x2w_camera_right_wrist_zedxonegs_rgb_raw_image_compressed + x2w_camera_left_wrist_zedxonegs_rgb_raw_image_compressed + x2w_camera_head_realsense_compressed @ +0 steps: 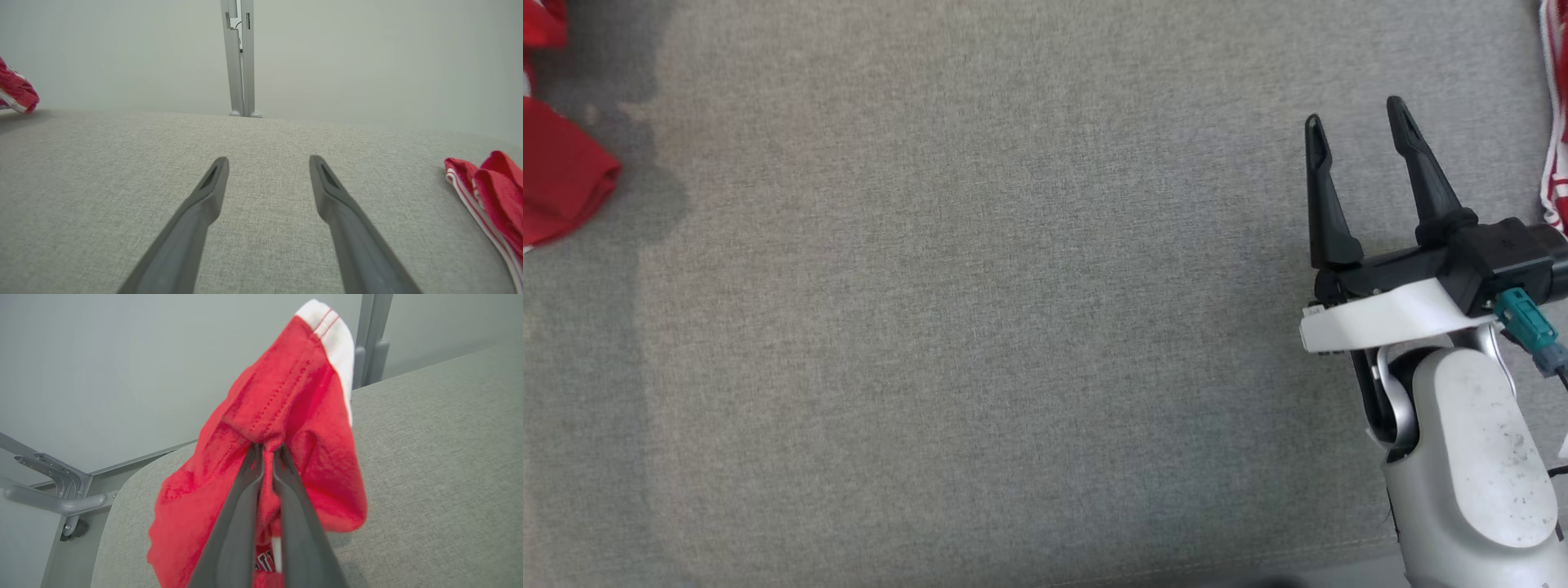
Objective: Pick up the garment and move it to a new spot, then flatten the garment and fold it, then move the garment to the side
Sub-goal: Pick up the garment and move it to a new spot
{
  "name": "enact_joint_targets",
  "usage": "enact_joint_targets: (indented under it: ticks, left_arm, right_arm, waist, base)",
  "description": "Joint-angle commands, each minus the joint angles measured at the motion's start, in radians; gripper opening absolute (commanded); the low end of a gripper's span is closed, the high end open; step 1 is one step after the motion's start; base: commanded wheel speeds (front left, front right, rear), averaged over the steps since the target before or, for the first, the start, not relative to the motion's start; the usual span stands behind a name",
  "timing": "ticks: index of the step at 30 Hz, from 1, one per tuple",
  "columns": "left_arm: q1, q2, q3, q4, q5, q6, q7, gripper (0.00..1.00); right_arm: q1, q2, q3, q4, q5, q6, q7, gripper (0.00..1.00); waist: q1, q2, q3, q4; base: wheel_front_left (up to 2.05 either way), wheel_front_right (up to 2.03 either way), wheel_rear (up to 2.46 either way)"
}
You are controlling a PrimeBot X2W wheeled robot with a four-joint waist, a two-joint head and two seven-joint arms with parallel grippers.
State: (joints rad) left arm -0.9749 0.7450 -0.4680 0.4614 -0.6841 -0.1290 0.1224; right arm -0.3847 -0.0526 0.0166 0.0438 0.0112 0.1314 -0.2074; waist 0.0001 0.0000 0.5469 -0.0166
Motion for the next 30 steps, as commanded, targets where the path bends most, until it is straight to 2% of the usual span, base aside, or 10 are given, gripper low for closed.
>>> enact_joint_targets:
  ticks: [1,5,10,14,19,24,30]
  left_arm:
    - [-0.005,0.010,-0.015,-0.029,0.007,-0.001,0.002,0.00]
    - [0.013,0.001,-0.058,-0.124,0.008,-0.001,0.014,0.00]
    - [0.037,-0.045,-0.103,-0.250,-0.002,-0.001,0.034,0.00]
    - [0.065,-0.106,-0.142,-0.360,-0.017,0.009,0.045,0.00]
    - [0.108,-0.194,-0.202,-0.439,-0.003,0.026,0.016,0.00]
    - [0.189,-0.293,-0.262,-0.397,0.021,0.059,-0.064,0.00]
    - [0.307,-0.403,-0.318,-0.218,0.032,0.086,-0.193,0.00]
  right_arm:
    - [0.023,0.000,-0.004,0.018,0.012,-0.002,-0.013,1.00]
    - [0.052,0.002,-0.010,0.068,0.039,-0.002,-0.030,1.00]
    - [0.087,0.002,-0.001,0.120,0.081,-0.002,-0.044,1.00]
    - [0.108,0.001,-0.001,0.142,0.094,-0.002,-0.052,1.00]
    - [0.120,0.002,-0.002,0.155,0.090,-0.002,-0.056,1.00]
    - [0.121,0.002,0.001,0.160,0.102,-0.002,-0.058,1.00]
    - [0.093,0.002,0.019,0.169,0.121,-0.002,-0.058,1.00]
  waist:
    - [-0.0001,0.0000,-0.123,-0.039]
    - [-0.0001,0.0000,-0.217,-0.070]
    - [-0.0001,0.0000,-0.304,-0.118]
    - [-0.0001,0.0000,-0.334,-0.167]
    - [-0.0001,0.0000,-0.320,-0.212]
    - [-0.0001,0.0000,-0.282,-0.247]
    - [-0.0001,0.0000,-0.234,-0.268]
  base:
    - [0.00,0.00,0.00]
    - [0.00,0.00,0.00]
    - [0.00,0.00,0.00]
    - [0.00,0.00,0.00]
    - [0.00,0.00,0.00]
    - [0.00,0.00,0.00]
    - [0.00,0.00,0.00]
